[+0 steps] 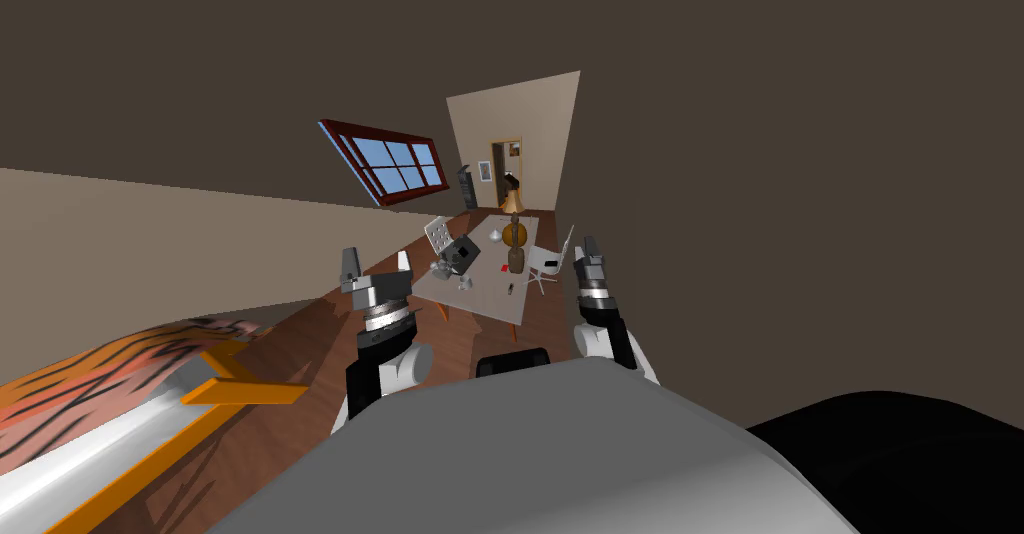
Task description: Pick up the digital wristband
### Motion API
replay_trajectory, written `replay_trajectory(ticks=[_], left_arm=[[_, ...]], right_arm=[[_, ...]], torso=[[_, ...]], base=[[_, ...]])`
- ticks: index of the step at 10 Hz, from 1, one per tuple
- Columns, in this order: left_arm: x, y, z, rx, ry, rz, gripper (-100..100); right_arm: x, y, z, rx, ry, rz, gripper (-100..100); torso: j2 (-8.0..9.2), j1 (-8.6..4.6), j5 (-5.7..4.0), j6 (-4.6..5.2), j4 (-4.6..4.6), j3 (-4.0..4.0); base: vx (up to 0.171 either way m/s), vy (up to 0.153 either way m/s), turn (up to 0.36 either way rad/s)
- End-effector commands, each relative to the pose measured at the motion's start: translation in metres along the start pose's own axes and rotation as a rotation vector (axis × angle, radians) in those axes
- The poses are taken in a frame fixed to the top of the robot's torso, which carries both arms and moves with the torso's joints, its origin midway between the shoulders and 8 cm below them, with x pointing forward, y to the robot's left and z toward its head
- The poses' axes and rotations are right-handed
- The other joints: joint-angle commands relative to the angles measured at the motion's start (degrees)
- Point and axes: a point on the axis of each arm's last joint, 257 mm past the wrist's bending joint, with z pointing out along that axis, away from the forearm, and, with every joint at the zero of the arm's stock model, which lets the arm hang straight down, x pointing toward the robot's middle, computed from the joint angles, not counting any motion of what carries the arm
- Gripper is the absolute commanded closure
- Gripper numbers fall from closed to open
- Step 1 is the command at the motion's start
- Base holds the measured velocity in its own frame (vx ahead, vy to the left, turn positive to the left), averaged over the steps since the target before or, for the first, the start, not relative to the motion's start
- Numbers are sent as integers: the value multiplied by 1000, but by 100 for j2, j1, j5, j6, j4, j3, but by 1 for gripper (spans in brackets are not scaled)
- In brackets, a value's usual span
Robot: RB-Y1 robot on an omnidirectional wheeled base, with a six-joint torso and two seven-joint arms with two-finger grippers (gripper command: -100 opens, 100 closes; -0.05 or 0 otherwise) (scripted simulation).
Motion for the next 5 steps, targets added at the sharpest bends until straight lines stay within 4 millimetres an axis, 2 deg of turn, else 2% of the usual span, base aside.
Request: replay_trajectory(ticks=[1,5], left_arm=[[0,0,0,0,0,0,0],[0,0,0,0,0,0,0]], right_arm=[[9,-7,-2,7,41,-52,-100],[33,-37,-8,35,152,-211,-100]], torso=[[0,0,0,0,0,0],[6,9,2,-1,1,4]], base=[[-17,17,-14],[-24,29,42]])
